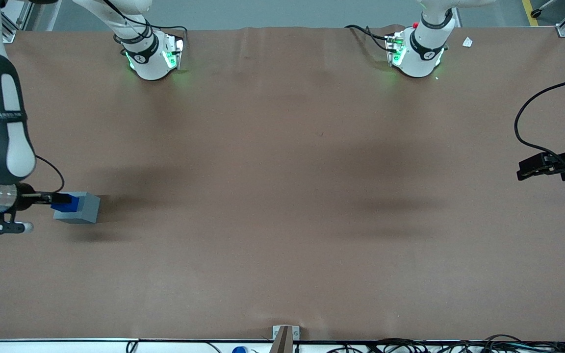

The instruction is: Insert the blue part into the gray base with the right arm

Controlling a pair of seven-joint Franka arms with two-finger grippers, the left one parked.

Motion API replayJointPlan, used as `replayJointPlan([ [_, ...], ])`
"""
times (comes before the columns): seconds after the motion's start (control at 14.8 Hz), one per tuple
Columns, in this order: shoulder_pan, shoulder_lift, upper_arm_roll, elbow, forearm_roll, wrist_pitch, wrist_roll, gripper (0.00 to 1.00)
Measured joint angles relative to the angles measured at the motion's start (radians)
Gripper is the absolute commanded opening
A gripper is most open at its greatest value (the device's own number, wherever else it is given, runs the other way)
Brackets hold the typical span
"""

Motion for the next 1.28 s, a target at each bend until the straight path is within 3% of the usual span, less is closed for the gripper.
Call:
replayJointPlan([
  [0.27, 0.045, -0.206, 0.008, 0.033, 0.001, -0.214, 0.066, 1.0],
  [0.61, 0.173, -0.41, 0.016, 0.031, 0.0, -0.363, 0.216, 1.0],
  [1.28, 0.208, -0.679, 0.017, -0.155, 0.0, -0.337, 0.219, 1.0],
])
